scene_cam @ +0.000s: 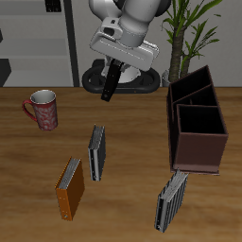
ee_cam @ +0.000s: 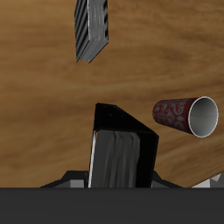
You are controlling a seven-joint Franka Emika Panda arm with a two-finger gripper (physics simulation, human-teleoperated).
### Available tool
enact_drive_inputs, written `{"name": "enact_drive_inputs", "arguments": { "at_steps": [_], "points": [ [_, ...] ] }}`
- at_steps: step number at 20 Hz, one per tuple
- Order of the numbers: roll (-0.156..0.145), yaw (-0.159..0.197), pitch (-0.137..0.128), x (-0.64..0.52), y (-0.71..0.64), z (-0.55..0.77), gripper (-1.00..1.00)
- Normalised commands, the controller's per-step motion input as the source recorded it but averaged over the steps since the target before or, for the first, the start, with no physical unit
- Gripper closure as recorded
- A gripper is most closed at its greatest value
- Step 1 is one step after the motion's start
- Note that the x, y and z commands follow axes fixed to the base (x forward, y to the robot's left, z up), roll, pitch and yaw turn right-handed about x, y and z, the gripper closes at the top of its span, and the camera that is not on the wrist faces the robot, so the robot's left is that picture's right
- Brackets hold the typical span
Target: Place the black book into the left desk caddy's left compartment
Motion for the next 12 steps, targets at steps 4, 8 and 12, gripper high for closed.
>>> {"name": "enact_drive_inputs", "arguments": {
  "at_steps": [4, 8, 12],
  "points": [
    [0.004, -0.003, -0.011, -0.26, 0.37, 0.13, 1.0],
    [0.055, 0.036, -0.034, -0.35, 0.5, 0.09, 1.0],
    [0.155, 0.067, -0.044, -0.44, 0.56, 0.05, 1.0]
  ]
}}
